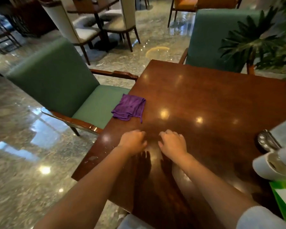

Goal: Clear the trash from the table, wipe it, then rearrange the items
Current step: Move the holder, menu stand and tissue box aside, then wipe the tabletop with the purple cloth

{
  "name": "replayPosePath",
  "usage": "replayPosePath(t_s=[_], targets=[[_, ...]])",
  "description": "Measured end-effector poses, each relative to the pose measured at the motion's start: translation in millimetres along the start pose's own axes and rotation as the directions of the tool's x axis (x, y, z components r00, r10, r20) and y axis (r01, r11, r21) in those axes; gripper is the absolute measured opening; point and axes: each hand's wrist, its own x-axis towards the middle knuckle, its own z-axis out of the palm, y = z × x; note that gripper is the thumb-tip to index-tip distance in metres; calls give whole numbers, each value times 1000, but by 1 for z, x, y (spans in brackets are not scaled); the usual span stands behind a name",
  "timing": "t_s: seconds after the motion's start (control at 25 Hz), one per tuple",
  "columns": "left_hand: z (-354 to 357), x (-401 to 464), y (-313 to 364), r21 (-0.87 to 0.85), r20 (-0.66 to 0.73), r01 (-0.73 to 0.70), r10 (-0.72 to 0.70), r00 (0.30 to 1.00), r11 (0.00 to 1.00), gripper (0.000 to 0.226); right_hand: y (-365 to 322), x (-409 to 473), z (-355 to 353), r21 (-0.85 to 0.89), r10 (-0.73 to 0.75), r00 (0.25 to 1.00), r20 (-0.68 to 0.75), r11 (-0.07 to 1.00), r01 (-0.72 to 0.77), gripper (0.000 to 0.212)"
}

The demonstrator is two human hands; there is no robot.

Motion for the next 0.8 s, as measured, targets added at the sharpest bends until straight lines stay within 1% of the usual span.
replayPosePath(t_s=[0.16,0.28,0.44,0.56,0.64,0.68,0.72,0.8], targets=[[-25,43,-82,-2,-74,45,-45,996,999,40,-41,80,-3,43,6,998,-64,999,-3,31],[-29,90,-134,-15,-96,22,-24,995,1000,43,-65,140,10,73,31,997,-75,997,-26,40],[-16,162,-181,13,-6,-44,44,999,999,60,-84,222,39,-2,116,990,-80,993,-116,53],[5,202,-197,39,88,-87,84,993,995,63,-87,259,68,-34,167,985,28,985,-167,62],[17,213,-203,0,161,-114,113,981,993,64,-87,267,83,-25,184,977,111,983,-183,64],[21,214,-204,-45,157,-116,121,980,992,64,-88,270,88,-10,192,972,134,981,-192,63],[25,214,-205,-88,124,-116,126,984,989,62,-89,271,93,14,200,970,140,979,-204,61],[30,209,-204,-127,1,-115,116,993,985,56,-91,271,98,66,216,971,106,972,-223,55]])
